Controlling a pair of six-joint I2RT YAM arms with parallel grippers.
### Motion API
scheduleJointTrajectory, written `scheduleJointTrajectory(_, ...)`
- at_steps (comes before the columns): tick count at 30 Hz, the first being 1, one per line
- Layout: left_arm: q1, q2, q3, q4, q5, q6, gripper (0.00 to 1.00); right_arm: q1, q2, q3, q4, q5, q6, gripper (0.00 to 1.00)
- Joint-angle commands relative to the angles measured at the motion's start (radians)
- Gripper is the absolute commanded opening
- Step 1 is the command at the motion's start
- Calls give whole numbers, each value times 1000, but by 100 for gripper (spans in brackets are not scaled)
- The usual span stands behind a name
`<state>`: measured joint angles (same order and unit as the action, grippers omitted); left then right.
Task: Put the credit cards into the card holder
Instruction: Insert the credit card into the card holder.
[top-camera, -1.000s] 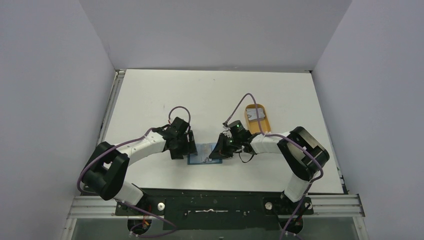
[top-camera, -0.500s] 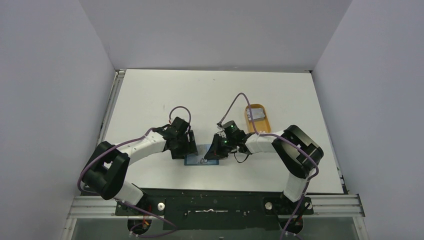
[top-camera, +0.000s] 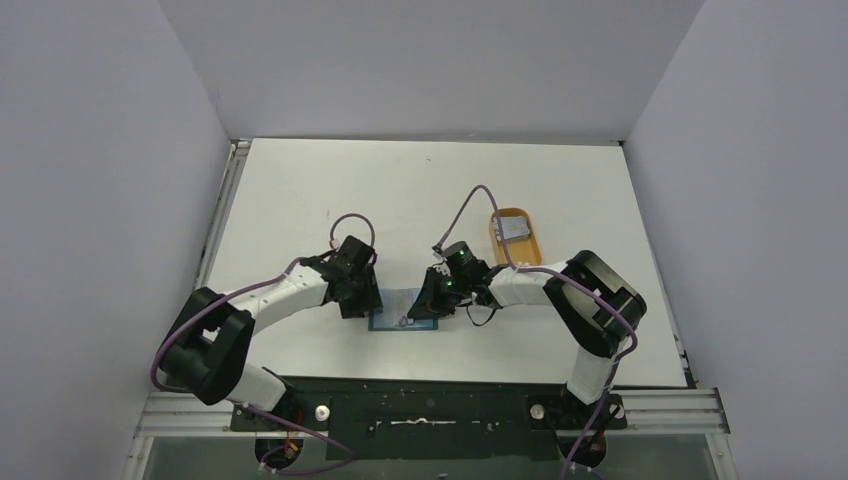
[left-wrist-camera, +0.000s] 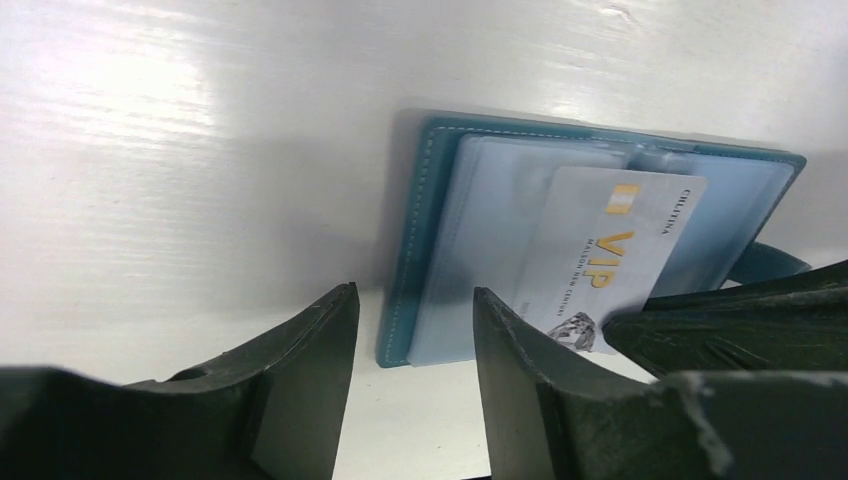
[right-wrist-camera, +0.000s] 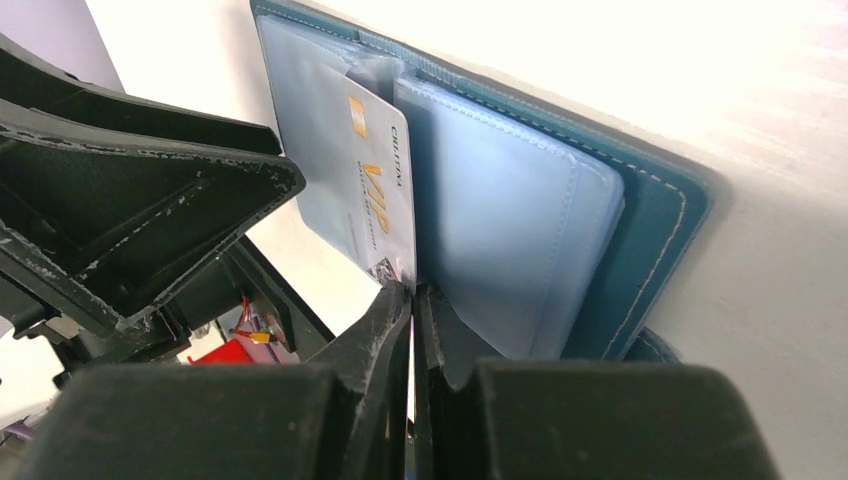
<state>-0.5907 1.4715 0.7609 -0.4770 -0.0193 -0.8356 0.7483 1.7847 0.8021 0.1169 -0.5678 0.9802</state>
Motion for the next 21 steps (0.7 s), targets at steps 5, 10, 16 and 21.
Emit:
scheduleJointTrajectory(5, 15, -34, -15, 0, -17, -10, 31, 18, 23, 42, -45, 48, -34, 0)
scheduleJointTrajectory(10, 15, -20, -25, 31, 14, -20, 23, 29, 34, 65, -48, 49, -25, 0)
scheduleJointTrajectory(16, 15, -21, -35, 52, 19, -26, 20, 50, 65, 98, -41, 46, -14, 0)
scheduleJointTrajectory(21, 15, -19, -37, 65, 52, -29, 19, 66, 85, 125, -46, 41, -15, 0)
